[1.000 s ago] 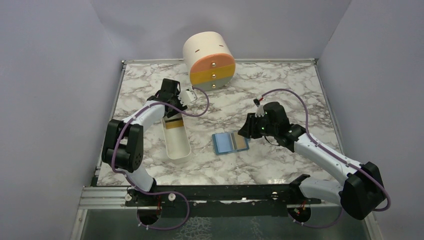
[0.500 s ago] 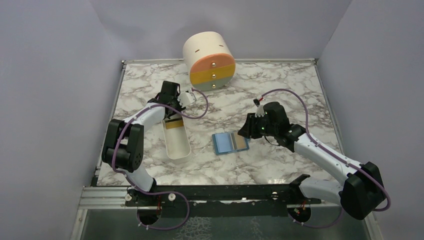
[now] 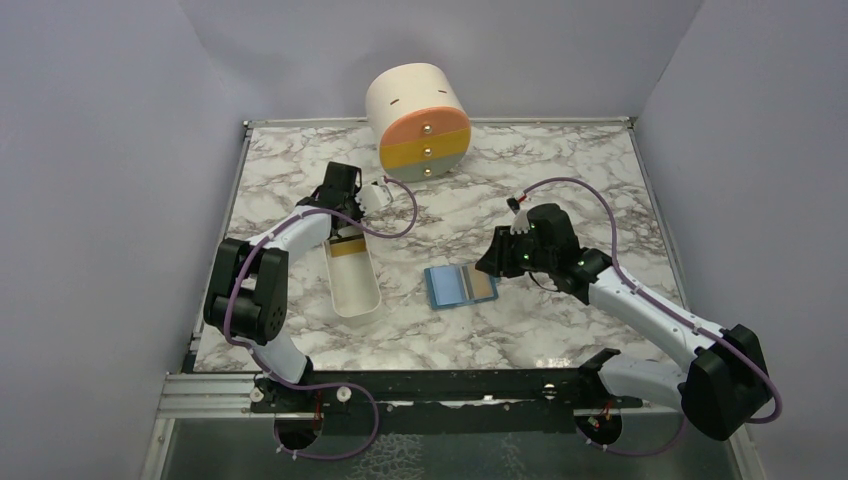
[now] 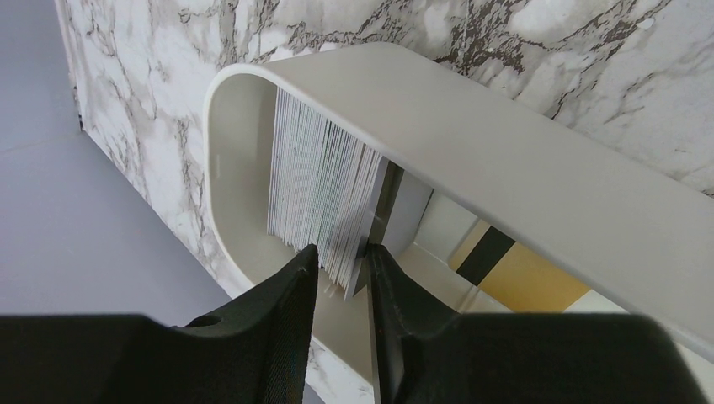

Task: Put the credit cards into the card holder
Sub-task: Pick up the credit card from the storage box.

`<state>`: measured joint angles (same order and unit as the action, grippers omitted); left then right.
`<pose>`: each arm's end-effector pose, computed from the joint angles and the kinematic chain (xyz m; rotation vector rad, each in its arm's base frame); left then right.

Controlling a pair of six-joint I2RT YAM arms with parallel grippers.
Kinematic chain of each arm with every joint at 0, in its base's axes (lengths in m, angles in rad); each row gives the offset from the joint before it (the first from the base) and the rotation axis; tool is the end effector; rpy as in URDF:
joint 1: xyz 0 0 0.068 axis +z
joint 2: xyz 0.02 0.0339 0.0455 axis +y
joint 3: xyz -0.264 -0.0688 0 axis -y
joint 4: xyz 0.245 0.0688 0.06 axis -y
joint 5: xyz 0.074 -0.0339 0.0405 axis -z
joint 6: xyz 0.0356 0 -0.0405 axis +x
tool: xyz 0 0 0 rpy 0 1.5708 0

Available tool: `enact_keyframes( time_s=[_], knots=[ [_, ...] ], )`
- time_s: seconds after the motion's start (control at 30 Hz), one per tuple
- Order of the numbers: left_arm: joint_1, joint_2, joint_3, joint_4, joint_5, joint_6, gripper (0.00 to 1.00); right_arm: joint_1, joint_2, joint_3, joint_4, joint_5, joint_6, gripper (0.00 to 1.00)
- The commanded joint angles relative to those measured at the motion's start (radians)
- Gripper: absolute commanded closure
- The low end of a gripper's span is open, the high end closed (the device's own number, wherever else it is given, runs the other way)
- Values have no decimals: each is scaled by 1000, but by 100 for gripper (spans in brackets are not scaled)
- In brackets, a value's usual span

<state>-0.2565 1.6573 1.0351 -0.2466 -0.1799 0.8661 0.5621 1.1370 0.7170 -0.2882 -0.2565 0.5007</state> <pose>0.3375 -0.0819 0.1992 1.2512 2.1438 0.4861 0.1979 0.1353 0.2374 -0.2154 2.3878 0.8242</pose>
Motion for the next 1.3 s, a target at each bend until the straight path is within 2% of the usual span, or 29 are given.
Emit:
enact_keyframes(
  time_s=[0.0,0.13,0.23,0.5,0.73,1.0,1.17,1.27],
  knots=[
    [-1,-17,-1,29,-41,5,71,5,-11,12,1,-23,0,68],
    [-4,-14,1,26,-39,7,75,5,-11,12,2,-22,2,68],
    [-11,-10,3,17,-35,7,86,5,-10,9,8,-28,5,68],
    [-16,-10,20,-27,-4,-8,100,5,-6,3,17,-42,13,68],
    [-28,-44,45,-81,28,-56,100,5,-11,-2,8,-37,9,68],
    [-32,-113,83,-136,25,-176,100,5,-21,-8,12,-32,17,68],
    [-34,-158,105,-164,13,-295,100,5,-22,-5,2,-15,7,68],
    [-38,-204,115,-192,58,-401,100,5,-9,-2,2,32,-1,68]
  ],
)
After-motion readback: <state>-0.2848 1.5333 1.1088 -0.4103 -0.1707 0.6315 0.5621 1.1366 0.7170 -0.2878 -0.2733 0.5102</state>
